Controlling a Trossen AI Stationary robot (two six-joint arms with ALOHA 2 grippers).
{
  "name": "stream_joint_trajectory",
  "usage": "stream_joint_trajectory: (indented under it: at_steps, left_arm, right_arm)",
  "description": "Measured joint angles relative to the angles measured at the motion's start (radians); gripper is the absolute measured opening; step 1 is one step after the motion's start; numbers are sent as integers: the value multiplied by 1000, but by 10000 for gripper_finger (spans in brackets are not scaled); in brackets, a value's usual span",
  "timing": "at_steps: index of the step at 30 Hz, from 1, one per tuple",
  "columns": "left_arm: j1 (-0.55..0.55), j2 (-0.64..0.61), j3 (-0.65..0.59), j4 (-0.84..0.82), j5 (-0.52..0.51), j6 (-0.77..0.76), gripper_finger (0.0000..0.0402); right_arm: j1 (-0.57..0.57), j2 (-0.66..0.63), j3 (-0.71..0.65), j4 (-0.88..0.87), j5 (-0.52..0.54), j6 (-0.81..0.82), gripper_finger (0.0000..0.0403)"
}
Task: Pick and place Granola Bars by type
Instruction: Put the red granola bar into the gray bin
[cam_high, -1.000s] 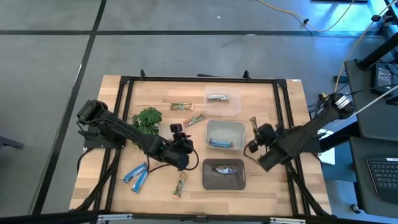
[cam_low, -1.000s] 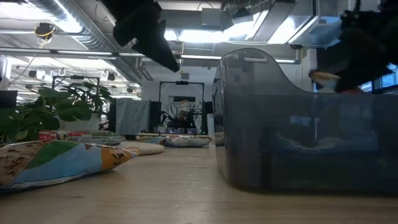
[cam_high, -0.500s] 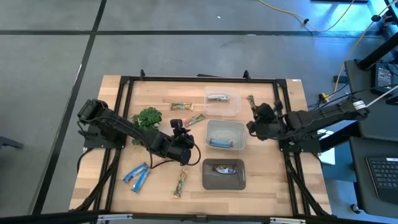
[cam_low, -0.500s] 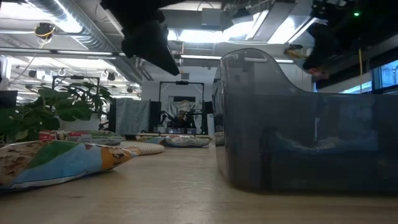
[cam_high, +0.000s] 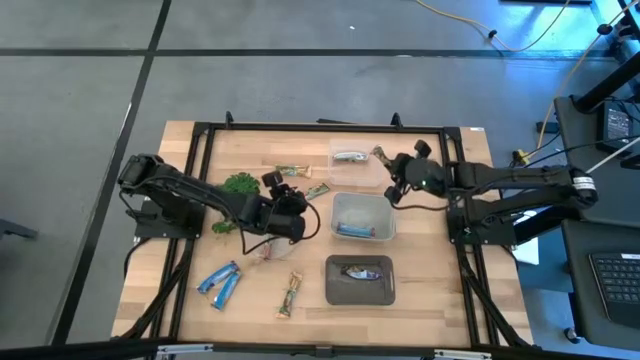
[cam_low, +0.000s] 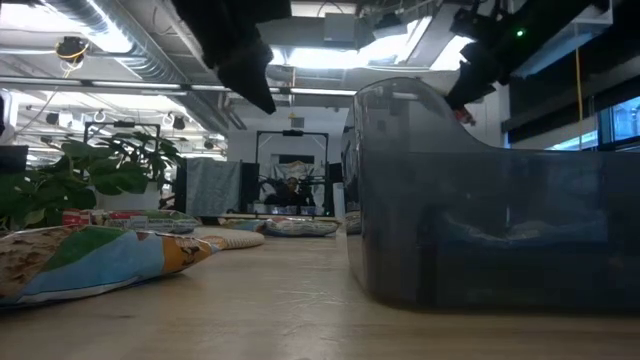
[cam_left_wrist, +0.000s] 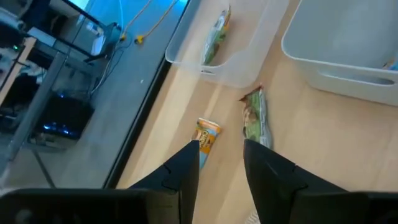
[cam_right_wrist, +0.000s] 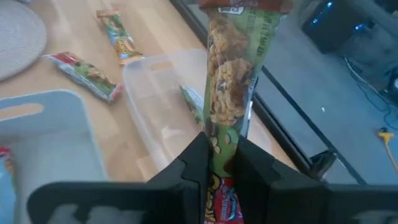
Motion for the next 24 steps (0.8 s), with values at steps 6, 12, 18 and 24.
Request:
stream_joint_trajectory:
  at_steps: [6,12,18,24]
  left_arm:
    - [55,1,0,33,38,7,120]
    - [76,2,0,140,230,136,116]
    - [84,2,0,213,331,230,120]
    - [99,-4,-65,329,376,234,117]
  right_arm:
    - [-70,0,0,5,-141,-75,63]
    - [-80,23,0,10,-498,-114,63]
    - [-80,126,0,68,-619,-161,63]
    - [-78,233,0,75,-745,-192,63]
